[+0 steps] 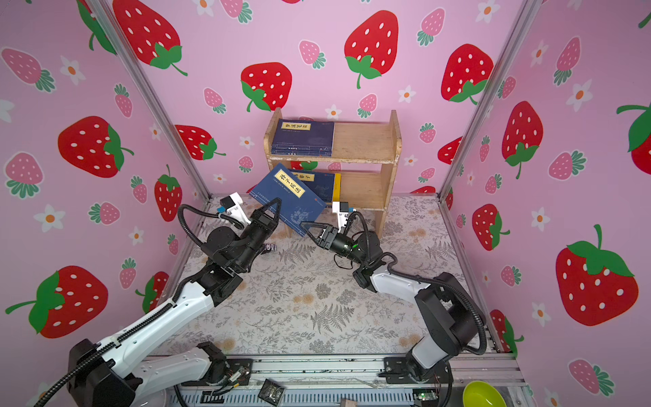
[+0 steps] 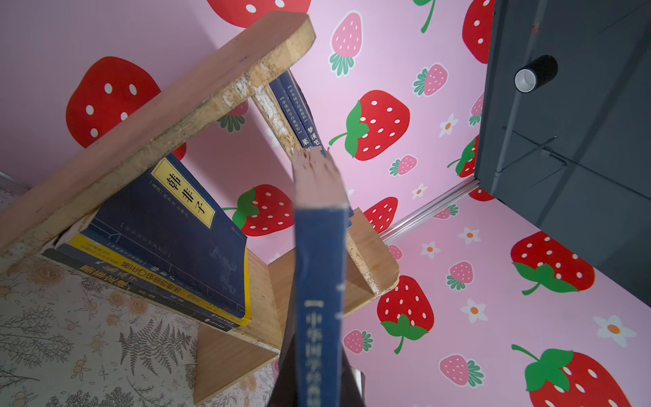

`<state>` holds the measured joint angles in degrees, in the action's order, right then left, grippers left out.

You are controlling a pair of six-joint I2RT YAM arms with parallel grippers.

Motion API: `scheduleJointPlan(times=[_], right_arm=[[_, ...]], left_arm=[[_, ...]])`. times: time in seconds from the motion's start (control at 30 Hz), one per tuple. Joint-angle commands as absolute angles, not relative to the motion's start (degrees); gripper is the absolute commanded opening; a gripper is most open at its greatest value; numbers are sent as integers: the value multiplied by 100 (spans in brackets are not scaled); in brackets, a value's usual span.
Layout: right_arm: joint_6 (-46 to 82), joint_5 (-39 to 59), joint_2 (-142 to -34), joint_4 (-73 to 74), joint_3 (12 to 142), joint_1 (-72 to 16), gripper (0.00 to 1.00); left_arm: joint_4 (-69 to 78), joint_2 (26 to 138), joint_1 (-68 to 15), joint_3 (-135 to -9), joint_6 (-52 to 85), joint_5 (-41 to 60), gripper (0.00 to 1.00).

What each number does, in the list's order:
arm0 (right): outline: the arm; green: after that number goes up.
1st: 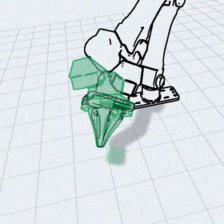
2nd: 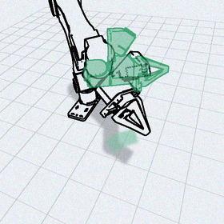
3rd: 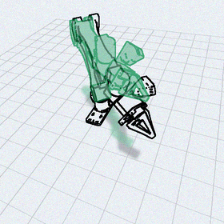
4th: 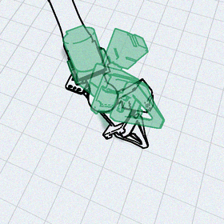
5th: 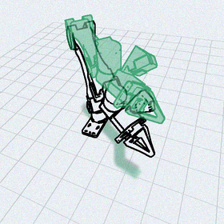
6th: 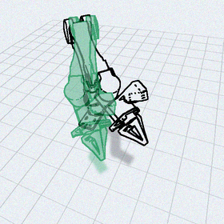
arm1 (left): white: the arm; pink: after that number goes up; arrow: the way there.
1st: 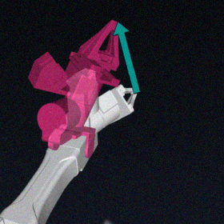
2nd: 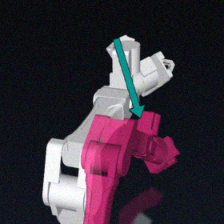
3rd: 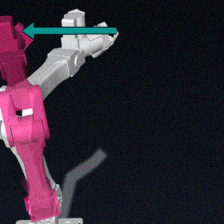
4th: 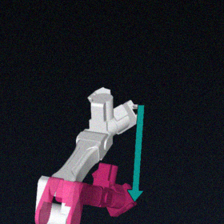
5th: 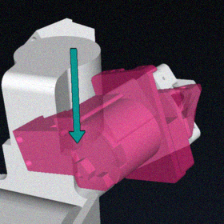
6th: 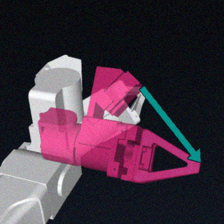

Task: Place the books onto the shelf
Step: 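Lift the blue book upright with both grippers and carry it toward the shelf, then lower the blue book onto the stack on the lower shelf with both grippers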

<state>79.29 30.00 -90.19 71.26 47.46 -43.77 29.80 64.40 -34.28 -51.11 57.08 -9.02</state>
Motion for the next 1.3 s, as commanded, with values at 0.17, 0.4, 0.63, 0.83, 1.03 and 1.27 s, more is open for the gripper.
scheduleJointPlan(times=[0.17,0.4,0.63,0.83,1.03,1.27], right_arm=[[7892,2447,-8662,7141,4597,-4376,25],[7793,2463,-8195,6752,4382,-3994,19],[7329,3222,-7405,5647,4241,-3230,13],[6855,3839,-6747,4489,4370,-2719,13],[6984,4081,-6530,4254,4312,-2457,13],[7212,4254,-6674,4506,4298,-2433,13]], left_arm=[[3194,6560,-3454,-5286,5629,-563,0],[2344,6534,-3390,-5528,4927,51,53],[1020,6452,-2622,-5948,4380,1560,76],[1051,6695,-1674,-6061,4741,3066,77],[1554,7302,-1569,-6504,4975,4230,75],[1767,7632,-1718,-6677,5038,4476,72]])
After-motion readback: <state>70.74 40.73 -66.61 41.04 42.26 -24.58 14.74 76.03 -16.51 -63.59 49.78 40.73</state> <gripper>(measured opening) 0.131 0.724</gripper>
